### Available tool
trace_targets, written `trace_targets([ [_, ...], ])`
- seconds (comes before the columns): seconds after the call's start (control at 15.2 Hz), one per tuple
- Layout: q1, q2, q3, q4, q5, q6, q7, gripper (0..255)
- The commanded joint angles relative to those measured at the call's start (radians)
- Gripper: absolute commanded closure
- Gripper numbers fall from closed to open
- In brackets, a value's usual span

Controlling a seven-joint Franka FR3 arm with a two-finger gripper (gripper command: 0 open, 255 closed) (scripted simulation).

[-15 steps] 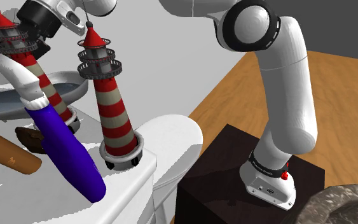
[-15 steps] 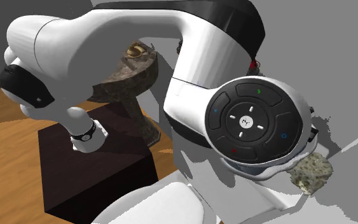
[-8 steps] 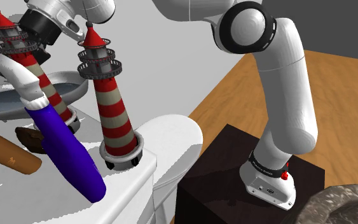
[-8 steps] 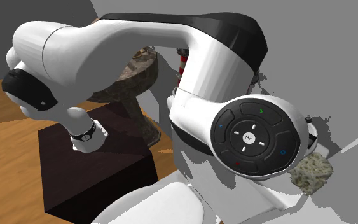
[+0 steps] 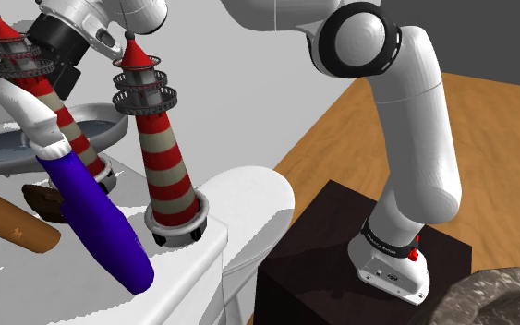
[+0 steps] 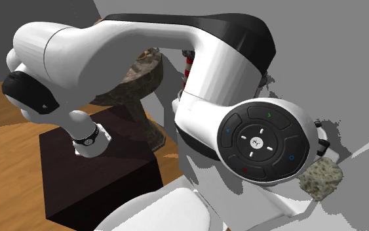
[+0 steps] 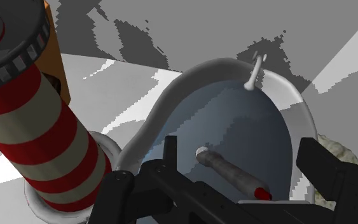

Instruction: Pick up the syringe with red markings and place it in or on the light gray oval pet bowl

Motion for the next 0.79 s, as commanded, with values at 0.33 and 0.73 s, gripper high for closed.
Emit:
trace_targets([
  [0.33, -0.056, -0.028, -0.006, 0.039, 0.010, -0.094, 0.003, 0],
  [0.73, -0.056, -0.028, -0.006, 0.039, 0.010, -0.094, 0.003, 0],
])
